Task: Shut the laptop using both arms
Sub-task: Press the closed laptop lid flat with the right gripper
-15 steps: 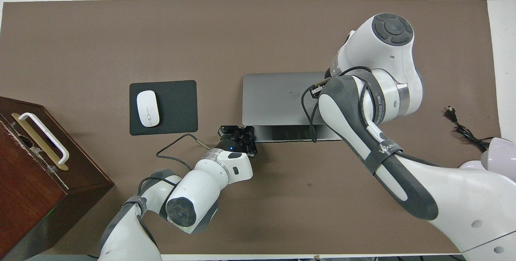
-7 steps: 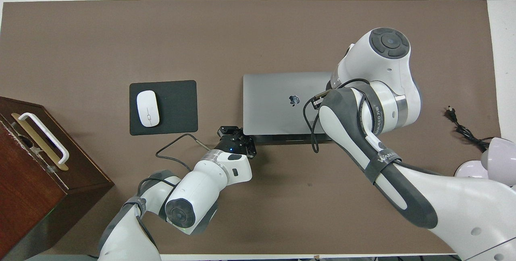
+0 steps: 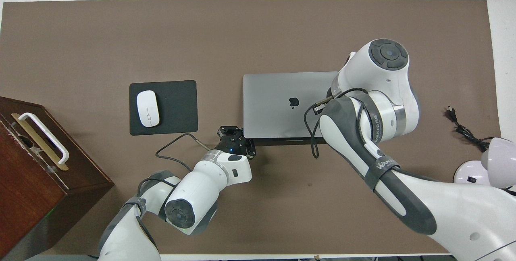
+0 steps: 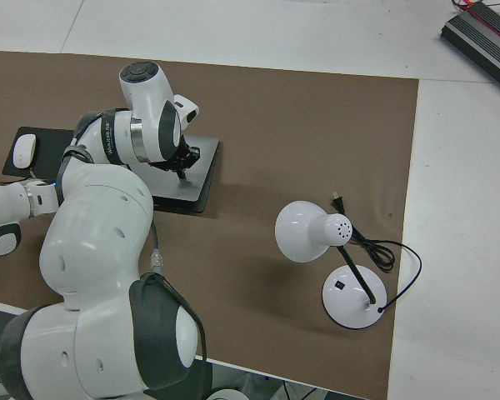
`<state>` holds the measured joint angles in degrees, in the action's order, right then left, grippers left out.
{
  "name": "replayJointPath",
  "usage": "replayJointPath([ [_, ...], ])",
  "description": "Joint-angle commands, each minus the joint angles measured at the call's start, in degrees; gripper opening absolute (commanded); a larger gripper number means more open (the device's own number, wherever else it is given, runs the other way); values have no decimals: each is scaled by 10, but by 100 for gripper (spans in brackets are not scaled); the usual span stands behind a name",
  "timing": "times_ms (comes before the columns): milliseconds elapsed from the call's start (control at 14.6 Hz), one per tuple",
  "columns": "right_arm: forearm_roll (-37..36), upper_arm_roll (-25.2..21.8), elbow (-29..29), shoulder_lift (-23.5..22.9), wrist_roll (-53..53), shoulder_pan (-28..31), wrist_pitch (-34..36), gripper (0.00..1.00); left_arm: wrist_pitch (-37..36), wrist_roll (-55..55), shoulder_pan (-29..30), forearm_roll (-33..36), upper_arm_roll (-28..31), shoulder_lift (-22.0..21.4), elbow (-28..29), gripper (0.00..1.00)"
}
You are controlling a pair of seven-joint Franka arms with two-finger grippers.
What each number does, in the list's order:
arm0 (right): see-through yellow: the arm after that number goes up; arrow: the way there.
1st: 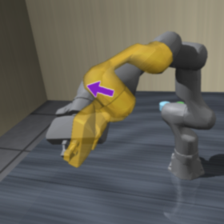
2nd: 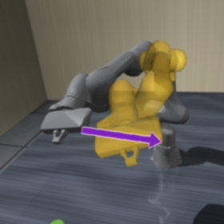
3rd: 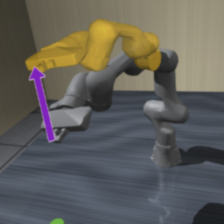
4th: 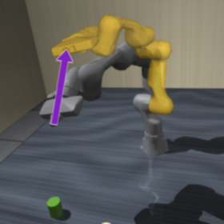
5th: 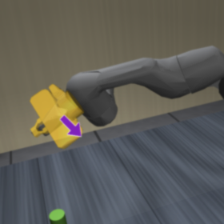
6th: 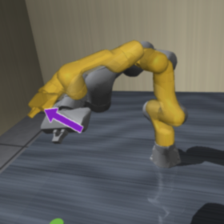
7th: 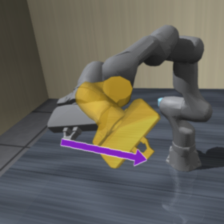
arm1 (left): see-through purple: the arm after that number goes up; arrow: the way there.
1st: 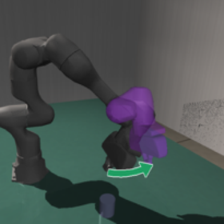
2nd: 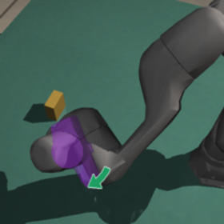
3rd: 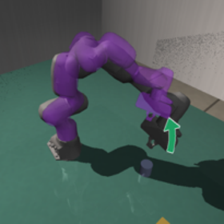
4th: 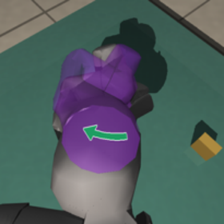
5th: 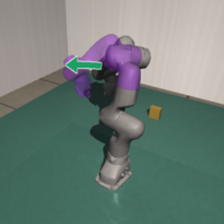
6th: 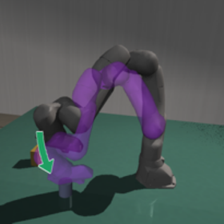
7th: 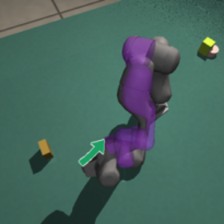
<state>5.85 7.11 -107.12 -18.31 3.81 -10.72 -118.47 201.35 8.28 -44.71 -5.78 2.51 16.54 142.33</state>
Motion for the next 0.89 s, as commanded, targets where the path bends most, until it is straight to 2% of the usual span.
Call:
replayJointPath([
  [0,5,4,-41,24,-9,-4,-28,0,-7,12,-11,-4,10,6,35,0],
  [205,4,4,-63,31,-9,-5,-49,0,-8,12,-11,-4,10,6,36,0],
  [614,5,4,-59,30,-12,-6,-49,0,-8,12,-11,-3,10,6,36,0],
  [819,5,4,-55,28,-49,-29,-67,0,-8,12,-11,-3,10,6,36,0],
])
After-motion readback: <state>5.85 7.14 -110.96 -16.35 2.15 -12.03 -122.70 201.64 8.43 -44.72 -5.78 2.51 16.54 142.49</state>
